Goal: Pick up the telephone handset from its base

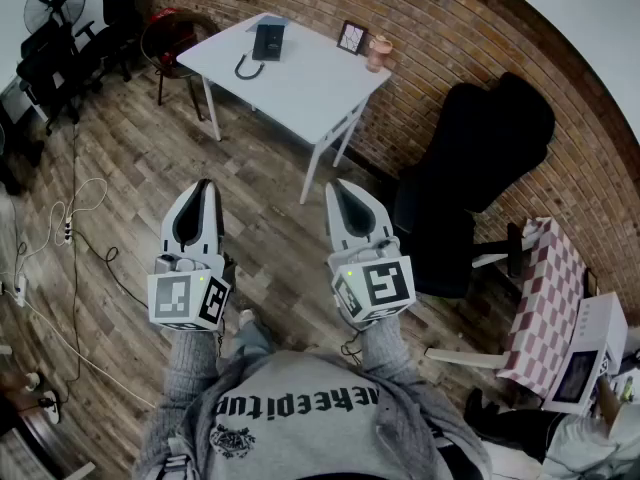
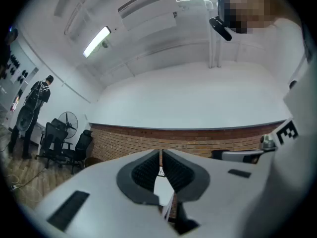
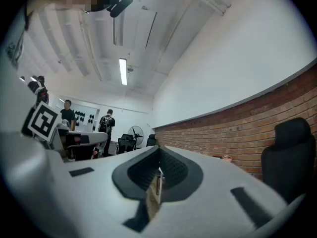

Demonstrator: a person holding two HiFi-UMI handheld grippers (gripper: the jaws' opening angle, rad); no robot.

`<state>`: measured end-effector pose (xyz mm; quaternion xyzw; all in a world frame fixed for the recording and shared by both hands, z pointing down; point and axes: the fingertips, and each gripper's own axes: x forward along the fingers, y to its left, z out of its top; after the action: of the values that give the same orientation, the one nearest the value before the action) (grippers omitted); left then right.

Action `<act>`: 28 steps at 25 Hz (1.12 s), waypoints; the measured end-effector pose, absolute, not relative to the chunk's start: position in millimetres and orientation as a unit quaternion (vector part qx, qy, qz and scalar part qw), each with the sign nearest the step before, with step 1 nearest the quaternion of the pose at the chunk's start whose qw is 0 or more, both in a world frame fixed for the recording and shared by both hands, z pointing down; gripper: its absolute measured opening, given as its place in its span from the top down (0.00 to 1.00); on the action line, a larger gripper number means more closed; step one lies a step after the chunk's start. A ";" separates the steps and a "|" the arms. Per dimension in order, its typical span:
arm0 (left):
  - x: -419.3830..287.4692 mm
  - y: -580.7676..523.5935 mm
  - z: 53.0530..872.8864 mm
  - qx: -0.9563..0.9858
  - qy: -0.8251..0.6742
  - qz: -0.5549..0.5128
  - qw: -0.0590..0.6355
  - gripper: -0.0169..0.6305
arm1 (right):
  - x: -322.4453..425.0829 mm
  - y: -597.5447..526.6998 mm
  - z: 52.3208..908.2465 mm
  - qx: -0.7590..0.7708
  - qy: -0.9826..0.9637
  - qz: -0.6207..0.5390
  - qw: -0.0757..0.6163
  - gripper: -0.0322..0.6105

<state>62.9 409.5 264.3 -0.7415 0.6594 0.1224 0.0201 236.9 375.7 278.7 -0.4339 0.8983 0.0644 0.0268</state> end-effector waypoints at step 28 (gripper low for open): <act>-40.6 341.3 269.9 -0.768 0.624 0.139 0.029 0.94 | 149.9 321.4 282.7 -0.489 0.869 0.063 0.045 0.94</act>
<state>-40.6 341.3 269.9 -0.7685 0.6240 0.1388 0.0293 149.9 321.4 282.7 -0.4891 0.8688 0.0632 0.0446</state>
